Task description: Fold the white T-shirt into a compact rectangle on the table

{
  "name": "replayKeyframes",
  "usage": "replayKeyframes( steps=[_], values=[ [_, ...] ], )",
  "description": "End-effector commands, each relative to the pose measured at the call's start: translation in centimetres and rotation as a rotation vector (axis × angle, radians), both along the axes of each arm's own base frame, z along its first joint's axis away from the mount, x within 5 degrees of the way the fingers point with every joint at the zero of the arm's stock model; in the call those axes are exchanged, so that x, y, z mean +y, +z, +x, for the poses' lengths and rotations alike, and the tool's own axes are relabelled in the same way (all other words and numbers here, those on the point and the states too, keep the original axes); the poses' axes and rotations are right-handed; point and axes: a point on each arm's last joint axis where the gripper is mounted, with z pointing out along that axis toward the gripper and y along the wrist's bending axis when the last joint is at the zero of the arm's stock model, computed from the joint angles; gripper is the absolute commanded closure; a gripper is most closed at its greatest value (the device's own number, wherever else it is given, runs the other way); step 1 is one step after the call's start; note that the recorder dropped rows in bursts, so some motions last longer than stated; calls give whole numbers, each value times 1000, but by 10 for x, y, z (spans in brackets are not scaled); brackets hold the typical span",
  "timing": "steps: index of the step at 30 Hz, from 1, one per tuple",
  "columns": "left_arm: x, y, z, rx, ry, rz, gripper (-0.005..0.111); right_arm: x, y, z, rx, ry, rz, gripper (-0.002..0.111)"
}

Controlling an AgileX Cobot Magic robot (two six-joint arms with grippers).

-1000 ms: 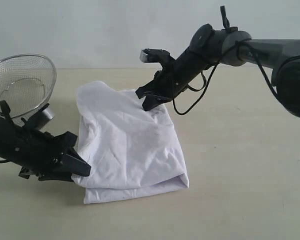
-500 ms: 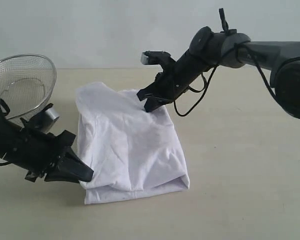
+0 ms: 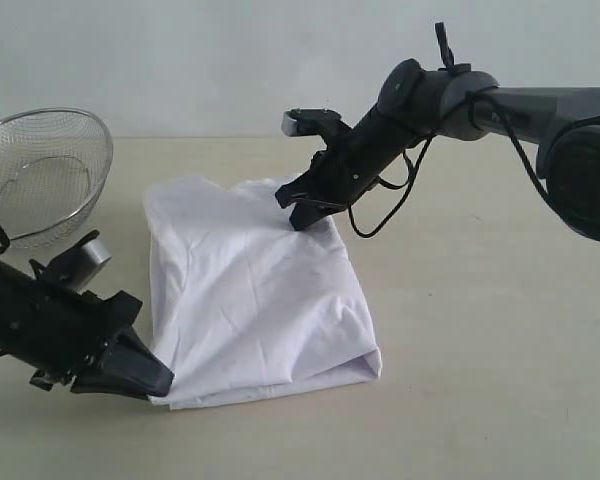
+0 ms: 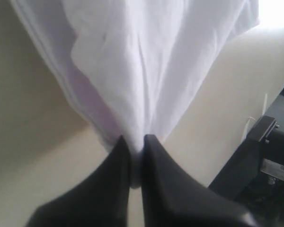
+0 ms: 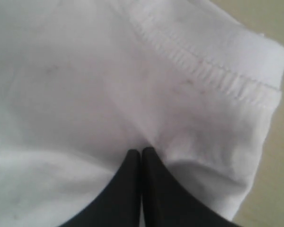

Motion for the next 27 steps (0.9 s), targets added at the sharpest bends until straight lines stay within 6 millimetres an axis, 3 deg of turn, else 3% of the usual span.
replayKeyframes(
  steps=[1,3,6,7,9,11,15,18,19,22,27],
  values=[
    [0,-1,0,-16,7,36,102,-2,-1,0,-3,11,-20,109],
    [0,0,1,-23,6,35,100,-1,-1,0,-1,13,-20,109],
    [0,-1,0,-27,-3,33,70,-1,-1,-1,8,18,-20,109],
    [0,-1,1,-22,3,37,52,-1,-1,-1,10,20,-20,109],
    [5,-2,3,-32,21,60,41,-1,-1,-2,18,25,-20,109],
    [14,-1,5,-28,49,48,44,-1,-1,-3,24,29,-19,109],
    [31,20,20,-21,82,-96,64,-1,1,-3,17,42,-23,109],
    [17,42,38,-178,46,-235,97,-4,25,-8,-4,86,-63,109],
    [9,46,41,-237,13,-265,102,-7,34,-10,-7,100,-99,109],
    [-15,51,47,-283,-27,-264,102,-16,50,-13,-17,90,-200,109],
    [-31,36,52,-315,5,-83,102,-17,58,-29,115,157,-214,109]
  ],
)
